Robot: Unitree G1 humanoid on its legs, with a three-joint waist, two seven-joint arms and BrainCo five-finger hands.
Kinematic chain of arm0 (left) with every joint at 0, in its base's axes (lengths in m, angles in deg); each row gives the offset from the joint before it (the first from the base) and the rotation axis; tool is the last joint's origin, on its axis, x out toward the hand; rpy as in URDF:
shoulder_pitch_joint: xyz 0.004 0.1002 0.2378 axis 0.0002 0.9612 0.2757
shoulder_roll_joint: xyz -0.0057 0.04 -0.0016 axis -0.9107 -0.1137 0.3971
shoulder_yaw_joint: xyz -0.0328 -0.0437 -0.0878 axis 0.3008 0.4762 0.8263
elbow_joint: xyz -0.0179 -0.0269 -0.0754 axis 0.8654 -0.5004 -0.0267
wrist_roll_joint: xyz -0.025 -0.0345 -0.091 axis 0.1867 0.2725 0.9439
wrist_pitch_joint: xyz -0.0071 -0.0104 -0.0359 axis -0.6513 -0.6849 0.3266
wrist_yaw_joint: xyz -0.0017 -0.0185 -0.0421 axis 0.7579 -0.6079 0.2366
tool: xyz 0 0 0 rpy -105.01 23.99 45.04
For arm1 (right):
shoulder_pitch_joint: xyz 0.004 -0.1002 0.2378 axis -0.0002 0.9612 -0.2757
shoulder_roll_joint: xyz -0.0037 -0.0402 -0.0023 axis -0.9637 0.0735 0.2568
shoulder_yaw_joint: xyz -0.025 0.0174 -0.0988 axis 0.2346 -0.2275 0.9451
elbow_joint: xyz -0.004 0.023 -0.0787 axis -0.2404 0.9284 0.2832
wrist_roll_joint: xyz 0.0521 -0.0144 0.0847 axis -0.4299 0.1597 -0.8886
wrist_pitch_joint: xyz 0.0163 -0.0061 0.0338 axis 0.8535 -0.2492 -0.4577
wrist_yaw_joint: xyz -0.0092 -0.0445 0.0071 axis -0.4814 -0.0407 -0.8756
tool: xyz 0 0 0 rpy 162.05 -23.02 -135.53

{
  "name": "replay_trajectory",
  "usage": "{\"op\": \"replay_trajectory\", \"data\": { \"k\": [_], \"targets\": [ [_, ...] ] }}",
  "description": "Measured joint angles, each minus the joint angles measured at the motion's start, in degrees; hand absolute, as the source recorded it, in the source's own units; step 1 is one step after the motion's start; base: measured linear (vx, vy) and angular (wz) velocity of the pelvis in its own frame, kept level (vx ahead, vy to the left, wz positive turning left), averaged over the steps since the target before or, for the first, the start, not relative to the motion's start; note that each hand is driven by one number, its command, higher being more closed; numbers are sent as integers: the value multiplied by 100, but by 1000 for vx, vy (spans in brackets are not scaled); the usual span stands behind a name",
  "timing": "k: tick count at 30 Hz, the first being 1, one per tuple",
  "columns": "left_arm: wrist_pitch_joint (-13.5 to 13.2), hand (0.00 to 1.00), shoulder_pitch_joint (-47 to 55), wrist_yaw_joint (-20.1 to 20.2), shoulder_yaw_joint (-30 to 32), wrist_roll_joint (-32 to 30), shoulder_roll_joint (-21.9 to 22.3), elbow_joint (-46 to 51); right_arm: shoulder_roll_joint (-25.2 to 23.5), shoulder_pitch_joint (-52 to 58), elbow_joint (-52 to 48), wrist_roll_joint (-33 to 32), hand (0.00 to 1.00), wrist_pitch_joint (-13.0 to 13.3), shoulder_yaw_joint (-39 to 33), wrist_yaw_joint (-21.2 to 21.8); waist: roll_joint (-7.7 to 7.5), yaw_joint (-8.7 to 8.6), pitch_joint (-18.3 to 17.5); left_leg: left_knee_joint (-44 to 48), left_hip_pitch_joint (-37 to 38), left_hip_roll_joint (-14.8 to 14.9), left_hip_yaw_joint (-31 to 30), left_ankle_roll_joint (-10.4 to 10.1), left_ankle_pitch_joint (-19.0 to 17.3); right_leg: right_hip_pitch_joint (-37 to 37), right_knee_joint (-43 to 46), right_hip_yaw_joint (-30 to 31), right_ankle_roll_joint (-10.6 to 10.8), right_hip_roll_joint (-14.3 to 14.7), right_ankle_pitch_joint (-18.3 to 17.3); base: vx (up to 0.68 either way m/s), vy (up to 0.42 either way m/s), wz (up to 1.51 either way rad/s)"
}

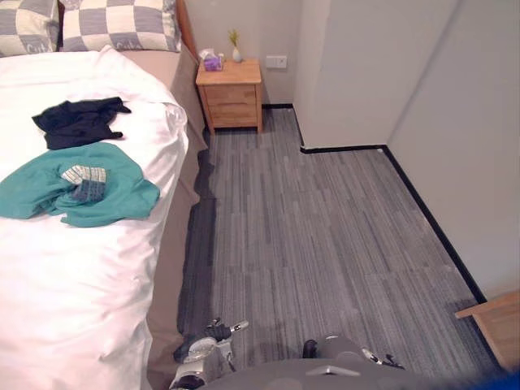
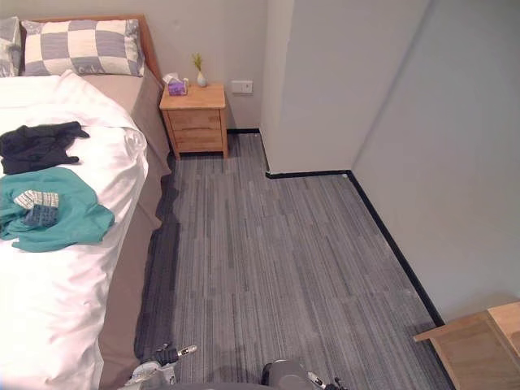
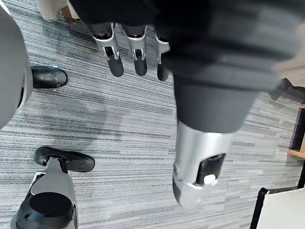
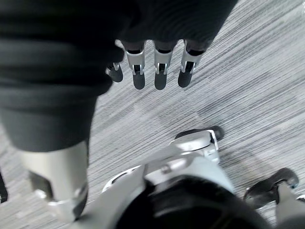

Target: Tidy the bed and pick cloth on bed and put in laundry

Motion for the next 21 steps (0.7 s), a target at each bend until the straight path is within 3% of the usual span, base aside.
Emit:
{"op": "replay_trajectory", "data": {
  "k": [2, 3, 5, 6, 7, 9, 12, 15, 16, 17, 18, 19, 21],
  "targets": [
    [31, 0, 213, -197, 191, -9, 58, 158, 49, 95, -37, 220, 0, -131, -2, 5, 73, -13, -195, 182, -45, 291, -55, -98, -169, 95, -108, -109, -70, 238, -207, 215, -189, 21],
    [27, 0, 308, -234, 294, -6, 31, 183, 50, 110, -43, 324, 0, -172, -13, 5, 19, 6, -286, 748, -260, 381, -71, -96, -264, 129, -188, -149, -98, 290, -289, 250, -176, 27],
    [28, 0, 297, -359, 575, -1, 13, 356, 16, 89, -54, 522, 0, -255, -16, 6, -5, 22, -258, 2808, -1213, 693, -98, -11, -376, 199, -197, -165, -162, 285, -387, 221, -165, 10],
    [13, 0, 327, -489, 743, -10, 49, 456, 42, 66, -149, 673, 0, -264, -25, 15, 8, 96, -222, 4378, -1840, 988, -259, -23, -50, 506, -274, -189, -210, 324, -407, 295, -156, -1],
    [27, 0, 371, -569, 778, -31, 64, 453, 110, 70, -160, 718, 0, -266, -27, 24, 92, 90, -179, 5156, -2143, 1154, -370, -44, -6, 707, -354, -228, -283, 365, -437, 304, -80, -4],
    [59, 0, 394, -616, 791, -69, 81, 456, 170, 58, -153, 720, 0, -273, -44, 28, 190, 113, -169, 5876, -2545, 1248, -429, -56, -15, 1173, -605, -214, -293, 358, -482, 295, 11, 3],
    [82, 0, 382, -608, 856, -48, 72, 560, 126, 43, -106, 733, 0, -246, -190, 61, 148, 169, -143, 5522, -3042, 1156, -93, -27, -107, 1609, -1017, -67, -240, 212, -445, 132, 79, -18],
    [72, 0, 327, -590, 879, -8, 30, 564, -65, -39, -108, 1019, 0, 29, -439, 109, -43, 260, -25, 3843, -3152, 734, 804, 97, -129, 1872, -1192, 247, -178, -303, -414, -19, 201, -57],
    [68, 0, 332, -590, 874, 12, 62, 562, -71, -26, -118, 1120, 0, 159, -468, 117, -27, 268, -23, 2760, -3177, 622, 1025, 168, 233, 1905, -1216, 303, -125, -449, -385, 138, 203, -68],
    [23, 0, 356, -584, 881, 85, 111, 551, -51, 40, -130, 1171, 0, 312, -465, 117, 34, 315, -26, 1753, -3114, 622, 1046, 258, 868, 1944, -1234, 431, 75, -494, -410, 216, 213, -74],
    [-15, 0, 374, -586, 895, 145, 138, 547, -55, 81, -145, 1180, 0, 383, -456, 117, 41, 342, -16, 1608, -3042, 624, 1061, 292, 1312, 1991, -1238, 514, 229, -497, -468, 293, 259, -57],
    [-54, 0, 358, -595, 949, 245, -6, 550, -157, 78, -169, 1303, 0, 492, -417, 111, -123, 291, -18, 1623, -2947, 416, 1199, 466, 1186, 2076, -1259, 649, 314, -720, -453, 335, 249, -29],
    [-146, 0, 317, -589, 951, 281, -56, 557, -246, 96, -274, 1398, 0, 641, -350, 119, -237, 310, 12, 1731, -2926, 388, 1258, 556, 943, 1991, -1221, 865, 347, -714, -101, 363, 277, -22]
  ]
}}
